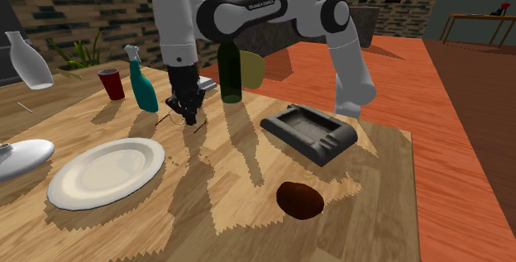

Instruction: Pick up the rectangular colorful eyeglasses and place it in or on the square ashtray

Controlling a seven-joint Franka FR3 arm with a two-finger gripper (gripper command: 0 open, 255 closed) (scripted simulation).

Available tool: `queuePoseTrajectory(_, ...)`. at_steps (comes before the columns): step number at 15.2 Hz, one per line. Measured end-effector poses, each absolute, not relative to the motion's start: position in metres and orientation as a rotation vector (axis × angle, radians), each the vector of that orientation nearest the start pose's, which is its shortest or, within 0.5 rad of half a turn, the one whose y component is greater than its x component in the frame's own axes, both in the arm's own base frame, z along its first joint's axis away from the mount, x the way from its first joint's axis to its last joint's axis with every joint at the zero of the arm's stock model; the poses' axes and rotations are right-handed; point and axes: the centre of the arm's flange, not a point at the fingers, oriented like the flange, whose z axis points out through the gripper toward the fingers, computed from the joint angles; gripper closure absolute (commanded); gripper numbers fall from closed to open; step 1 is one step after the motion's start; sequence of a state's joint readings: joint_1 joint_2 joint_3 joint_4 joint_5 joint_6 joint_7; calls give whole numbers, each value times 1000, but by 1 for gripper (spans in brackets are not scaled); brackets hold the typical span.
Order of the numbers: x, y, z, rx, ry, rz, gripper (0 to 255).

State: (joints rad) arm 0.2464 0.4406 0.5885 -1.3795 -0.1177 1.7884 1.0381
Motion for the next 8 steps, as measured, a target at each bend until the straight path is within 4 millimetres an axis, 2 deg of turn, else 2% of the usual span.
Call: queuePoseTrajectory(8, 511, 443, 542, -3014, 347, 114, 255)
